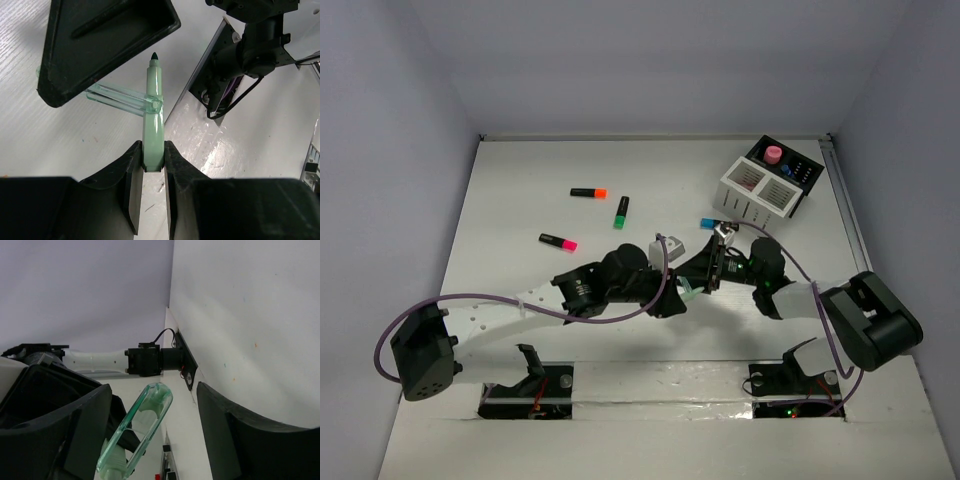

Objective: Sort the stationery into containers
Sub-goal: Close the pen cap on the pen.

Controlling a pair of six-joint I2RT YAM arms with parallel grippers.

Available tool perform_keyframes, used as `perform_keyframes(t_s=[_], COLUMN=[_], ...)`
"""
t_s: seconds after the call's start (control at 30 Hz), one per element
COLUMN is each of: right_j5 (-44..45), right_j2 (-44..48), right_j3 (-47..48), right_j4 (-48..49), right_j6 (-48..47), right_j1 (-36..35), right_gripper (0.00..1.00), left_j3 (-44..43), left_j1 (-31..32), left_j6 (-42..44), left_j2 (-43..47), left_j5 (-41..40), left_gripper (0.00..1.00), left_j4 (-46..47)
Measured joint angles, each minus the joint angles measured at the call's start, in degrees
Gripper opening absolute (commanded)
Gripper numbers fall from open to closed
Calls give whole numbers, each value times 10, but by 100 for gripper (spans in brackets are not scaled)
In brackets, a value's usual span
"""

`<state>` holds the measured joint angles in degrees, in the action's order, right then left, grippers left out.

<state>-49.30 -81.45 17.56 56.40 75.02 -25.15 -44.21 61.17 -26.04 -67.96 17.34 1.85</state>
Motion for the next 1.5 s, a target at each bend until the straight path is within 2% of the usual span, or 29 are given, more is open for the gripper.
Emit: perform_keyframes(t_s=[0.13, 0.2, 0.23, 0.3, 0.43, 0.53, 0.63, 0.67, 0.7, 0.73, 0.8, 0.83, 1.03, 1.2, 1.5], right_j5=[-3, -4, -5, -5, -3, -1, 2, 4, 6, 8, 9, 8, -3, -7, -26], right_j2=[-9, -10, -10, -10, -10, -10, -9, -8, -5, -3, 3, 7, 24, 30, 17], right_j3=[-5, -5, -5, -5, -7, -8, -11, -13, -16, -17, -17, -17, -17, -17, -15], right_j4=[31, 43, 47, 52, 56, 57, 59, 59, 59, 58, 57, 58, 55, 49, 52], right_j6=[19, 26, 28, 30, 41, 43, 46, 47, 47, 47, 43, 40, 22, 14, 21], right_j1=[-3, -5, -6, -8, -8, -8, -8, -8, -8, -8, -8, -8, -8, -9, -26], right_gripper=[57, 53, 47, 44, 25, 16, 12, 14, 21, 47, 74, 81, 82, 76, 77], left_j3=[5, 6, 6, 6, 9, 11, 11, 12, 14, 15, 16, 16, 16, 16, 18], left_j1=[1, 3, 4, 6, 8, 8, 9, 9, 10, 10, 11, 10, 10, 10, 10], left_j6=[0, 0, 0, 0, 3, 5, 6, 7, 7, 8, 8, 8, 8, 8, 10], left_j2=[0, 0, 0, 2, 6, 8, 13, 15, 17, 19, 24, 26, 32, 32, 32], left_j5=[-1, -3, -3, -4, -6, -9, -14, -16, -17, -19, -20, -25, -32, -35, -38], left_gripper=[0, 0, 0, 0, 0, 0, 0, 0, 0, 0, 0, 0, 0, 0, 0], left_j4=[2, 2, 2, 3, 0, 0, -4, -4, -5, -6, -7, -7, -7, -7, -3])
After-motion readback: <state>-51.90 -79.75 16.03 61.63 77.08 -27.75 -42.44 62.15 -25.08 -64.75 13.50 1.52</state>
